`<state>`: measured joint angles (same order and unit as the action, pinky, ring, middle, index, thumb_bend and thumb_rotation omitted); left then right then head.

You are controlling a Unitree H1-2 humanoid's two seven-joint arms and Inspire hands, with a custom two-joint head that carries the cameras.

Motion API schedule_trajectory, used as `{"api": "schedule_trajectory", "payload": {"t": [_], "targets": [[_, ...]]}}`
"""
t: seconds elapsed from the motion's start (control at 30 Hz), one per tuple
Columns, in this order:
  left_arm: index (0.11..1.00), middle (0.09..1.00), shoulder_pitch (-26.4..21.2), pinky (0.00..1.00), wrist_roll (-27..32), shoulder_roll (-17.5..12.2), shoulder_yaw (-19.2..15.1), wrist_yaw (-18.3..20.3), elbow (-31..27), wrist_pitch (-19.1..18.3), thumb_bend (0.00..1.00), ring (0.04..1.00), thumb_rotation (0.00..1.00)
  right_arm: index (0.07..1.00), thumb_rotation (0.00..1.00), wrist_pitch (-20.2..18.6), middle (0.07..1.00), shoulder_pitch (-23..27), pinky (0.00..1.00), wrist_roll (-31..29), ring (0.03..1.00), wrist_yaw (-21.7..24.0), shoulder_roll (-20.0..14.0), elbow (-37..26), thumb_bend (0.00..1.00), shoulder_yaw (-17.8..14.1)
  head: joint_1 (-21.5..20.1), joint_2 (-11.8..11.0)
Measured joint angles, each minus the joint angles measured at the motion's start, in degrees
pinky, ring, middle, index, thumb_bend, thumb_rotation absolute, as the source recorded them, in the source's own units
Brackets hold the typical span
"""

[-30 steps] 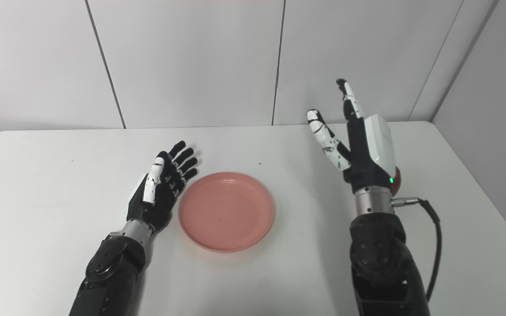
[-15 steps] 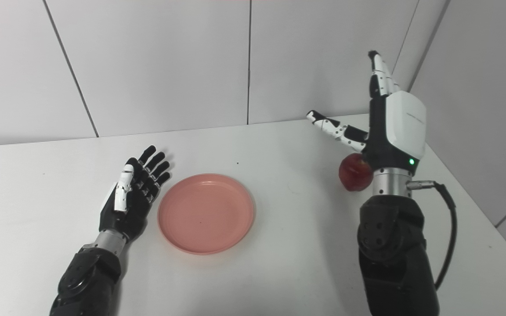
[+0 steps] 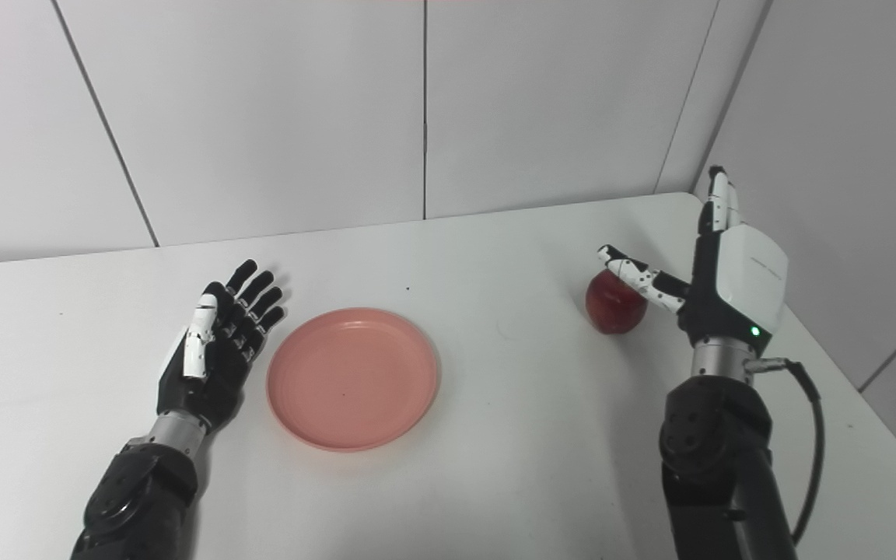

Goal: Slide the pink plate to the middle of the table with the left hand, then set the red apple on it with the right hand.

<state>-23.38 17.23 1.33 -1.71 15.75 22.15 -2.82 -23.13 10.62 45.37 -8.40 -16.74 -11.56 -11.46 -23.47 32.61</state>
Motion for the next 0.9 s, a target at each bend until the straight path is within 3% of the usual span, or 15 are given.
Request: {"api": "schedule_trajectory", "payload": {"t": [0.37,0.6,0.9], "targets": [[0.923,0.936,0.00,0.95,0.00,-0.28,-0.04,0.17,-0.06,-0.03,0.38,0.936,1.00,1.000,0.63,0.07,0.958,0.82,0.78,-4.80,0.910,-1.07,-0.12,6.62,1.00,1.40,-0.26,0.44],[0.919,0.935,0.02,0.95,0.01,-0.30,-0.12,0.30,-0.11,-0.07,0.39,0.935,1.00,0.993,0.58,0.12,0.962,1.98,0.79,-10.02,0.909,-0.24,-0.17,7.62,1.00,2.50,-0.44,0.97],[0.919,0.932,0.24,0.94,0.01,-0.30,-0.29,0.30,-0.80,-0.86,0.38,0.931,1.00,0.985,0.59,-0.76,0.947,3.09,0.78,-10.39,0.896,1.83,-0.80,8.17,1.00,4.95,-0.53,1.41]]}}
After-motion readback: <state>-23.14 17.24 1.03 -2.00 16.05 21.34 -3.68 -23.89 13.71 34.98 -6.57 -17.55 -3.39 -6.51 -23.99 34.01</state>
